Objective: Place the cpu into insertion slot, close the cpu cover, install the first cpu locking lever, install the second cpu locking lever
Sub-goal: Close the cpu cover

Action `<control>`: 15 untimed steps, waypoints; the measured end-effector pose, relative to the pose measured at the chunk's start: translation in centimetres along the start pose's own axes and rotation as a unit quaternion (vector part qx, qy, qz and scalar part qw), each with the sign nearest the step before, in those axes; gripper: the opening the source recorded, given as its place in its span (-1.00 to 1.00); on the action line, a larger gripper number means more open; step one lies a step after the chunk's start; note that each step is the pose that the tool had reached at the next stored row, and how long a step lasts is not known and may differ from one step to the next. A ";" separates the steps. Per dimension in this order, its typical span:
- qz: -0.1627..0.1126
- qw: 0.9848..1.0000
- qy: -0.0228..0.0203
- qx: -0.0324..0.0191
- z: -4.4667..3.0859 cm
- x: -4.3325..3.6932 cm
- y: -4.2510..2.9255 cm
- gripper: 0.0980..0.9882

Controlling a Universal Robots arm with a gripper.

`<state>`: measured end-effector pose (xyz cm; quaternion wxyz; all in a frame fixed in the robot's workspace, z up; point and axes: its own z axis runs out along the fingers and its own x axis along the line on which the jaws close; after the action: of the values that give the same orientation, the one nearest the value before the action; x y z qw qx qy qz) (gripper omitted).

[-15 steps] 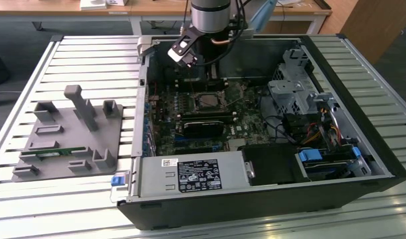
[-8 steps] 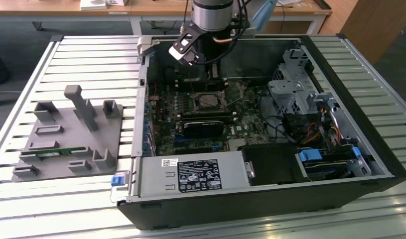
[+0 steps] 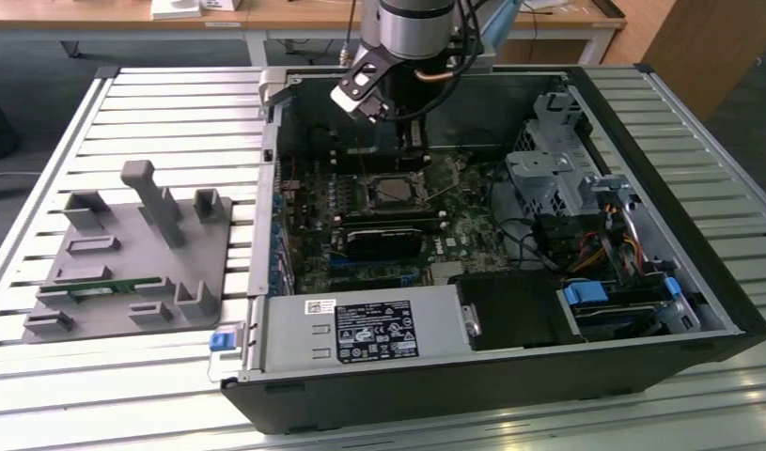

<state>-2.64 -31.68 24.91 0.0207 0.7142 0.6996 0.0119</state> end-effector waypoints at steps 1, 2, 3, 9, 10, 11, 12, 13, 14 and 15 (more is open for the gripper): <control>0.000 1.000 0.000 0.000 0.00 -0.07 0.00 -0.98; 0.000 1.000 0.000 0.000 0.00 -0.19 0.00 -0.98; 0.000 1.000 0.000 0.000 0.01 -0.38 0.01 -0.98; -0.002 1.000 0.000 0.000 0.03 -1.25 0.07 -0.98; -0.005 1.000 0.000 0.000 0.03 -1.25 0.13 -0.98; -0.008 1.000 0.001 0.000 0.04 -1.25 0.19 -0.98; -0.014 1.000 0.001 0.000 0.04 -1.25 0.24 -0.98; -0.019 1.000 0.001 0.000 0.05 -1.25 0.30 -0.98; -0.022 1.000 0.001 0.000 0.06 -1.25 0.40 -0.98; -0.024 1.000 0.002 0.000 0.08 -1.24 0.61 -0.98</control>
<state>-2.06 -32.93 24.88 0.0196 0.6969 0.7168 0.0129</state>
